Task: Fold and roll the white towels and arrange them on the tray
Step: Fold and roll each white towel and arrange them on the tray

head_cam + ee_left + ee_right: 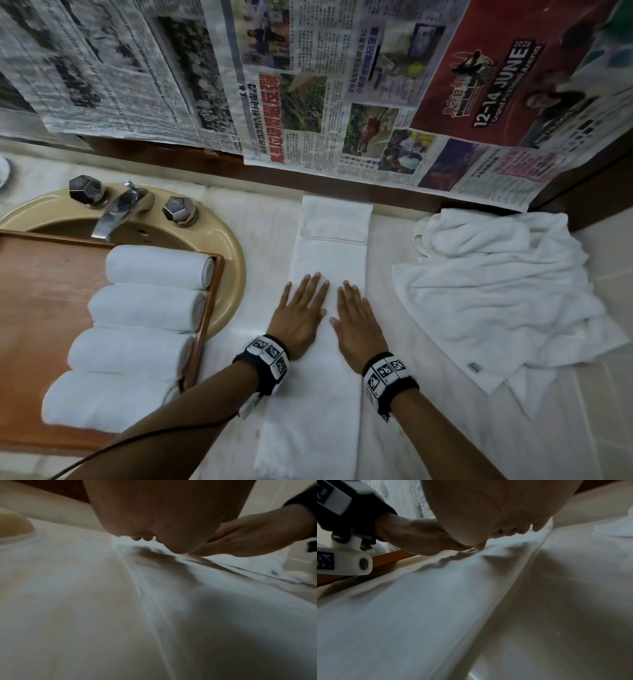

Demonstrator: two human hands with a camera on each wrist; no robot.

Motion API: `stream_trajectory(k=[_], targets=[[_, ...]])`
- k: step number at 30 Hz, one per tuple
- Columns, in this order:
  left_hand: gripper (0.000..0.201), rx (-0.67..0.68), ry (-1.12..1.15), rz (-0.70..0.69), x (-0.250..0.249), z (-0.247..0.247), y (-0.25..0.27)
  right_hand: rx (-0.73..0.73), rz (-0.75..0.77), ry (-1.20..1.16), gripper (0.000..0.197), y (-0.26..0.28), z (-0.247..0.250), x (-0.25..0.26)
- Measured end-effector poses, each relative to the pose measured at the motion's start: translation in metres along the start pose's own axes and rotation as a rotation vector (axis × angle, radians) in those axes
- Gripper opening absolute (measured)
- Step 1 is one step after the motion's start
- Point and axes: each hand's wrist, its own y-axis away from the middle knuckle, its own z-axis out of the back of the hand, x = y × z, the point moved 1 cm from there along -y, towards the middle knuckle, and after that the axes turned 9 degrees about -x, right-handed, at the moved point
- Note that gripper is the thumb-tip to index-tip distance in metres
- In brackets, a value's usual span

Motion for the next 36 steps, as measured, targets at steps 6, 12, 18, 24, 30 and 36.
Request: stream_trajectory(k=[6, 12, 18, 24, 30, 36], targets=[[0.059, 0.05, -0.098, 0.038, 0.019, -0.006, 0.039, 0.045, -0.024, 0.002, 0.087, 0.041, -0.011, -0.02], [0.057, 0.057, -0.033, -0.029, -0.007, -0.005, 0.073, 0.003, 0.058, 0.026, 0.062, 0.07, -0.016, 0.007], [0.061, 0.057, -0.108, 0.022, 0.008, -0.01, 0.097, 0.058, 0.031, 0.073, 0.065, 0.096, -0.022, 0.0], [0.06, 0.053, -0.063, -0.028, -0.018, -0.015, 0.125, -0.009, 0.1, 0.053, 0.063, 0.119, -0.031, 0.028], [0.061, 0.047, -0.111, 0.037, -0.006, -0.021, 0.158, -0.018, 0.1, 0.074, 0.067, 0.152, -0.037, 0.016], [0.06, 0.044, -0.085, -0.059, -0.033, -0.028, 0.189, -0.061, 0.232, 0.058, 0.064, 0.178, -0.048, 0.038]])
